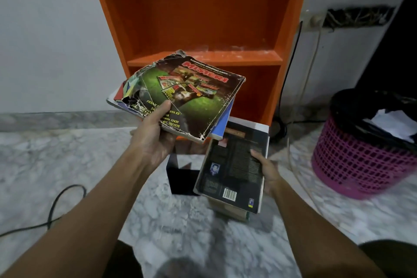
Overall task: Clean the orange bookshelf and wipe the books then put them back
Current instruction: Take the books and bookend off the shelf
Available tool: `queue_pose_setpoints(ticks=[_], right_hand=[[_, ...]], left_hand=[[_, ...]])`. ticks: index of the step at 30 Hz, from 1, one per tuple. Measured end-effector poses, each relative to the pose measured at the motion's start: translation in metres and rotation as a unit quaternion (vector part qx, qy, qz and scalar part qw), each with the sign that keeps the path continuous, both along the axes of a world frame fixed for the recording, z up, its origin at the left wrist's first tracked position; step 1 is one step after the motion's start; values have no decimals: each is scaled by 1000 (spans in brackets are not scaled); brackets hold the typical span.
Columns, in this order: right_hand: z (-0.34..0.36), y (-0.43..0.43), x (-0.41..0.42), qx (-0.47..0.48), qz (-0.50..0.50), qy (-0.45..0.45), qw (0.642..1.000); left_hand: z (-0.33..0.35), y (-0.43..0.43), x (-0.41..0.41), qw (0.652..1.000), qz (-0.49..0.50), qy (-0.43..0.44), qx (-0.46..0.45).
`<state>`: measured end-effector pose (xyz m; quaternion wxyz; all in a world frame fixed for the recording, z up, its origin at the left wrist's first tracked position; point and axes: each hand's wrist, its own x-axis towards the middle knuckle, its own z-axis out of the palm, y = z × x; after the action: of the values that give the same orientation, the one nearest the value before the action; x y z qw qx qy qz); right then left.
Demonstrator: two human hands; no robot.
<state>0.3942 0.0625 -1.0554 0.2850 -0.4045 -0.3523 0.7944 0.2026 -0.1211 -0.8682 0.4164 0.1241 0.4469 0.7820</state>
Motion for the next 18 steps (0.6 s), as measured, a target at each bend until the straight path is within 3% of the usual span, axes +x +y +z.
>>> queue_pose_setpoints(ticks=[9,14,15,17,18], right_hand=[[-74,-5,-6,-62,33,-152,986],[-90,-3,-11,-41,-50,-233,970],[-93,1,-14,-8,-70,-301,951],[-86,3,-16,60,-121,-464,876],[-86,8,-17,67,-139,-466,871]], left_hand=[[-57,-24,26,995,15,4,-94],[-92,-12,42,990,0,-31,-139],[-100,-8,45,988,-6,-40,-148],[-116,-2,49,985,-19,-63,-160],[-126,3,51,983,-27,-79,-162]])
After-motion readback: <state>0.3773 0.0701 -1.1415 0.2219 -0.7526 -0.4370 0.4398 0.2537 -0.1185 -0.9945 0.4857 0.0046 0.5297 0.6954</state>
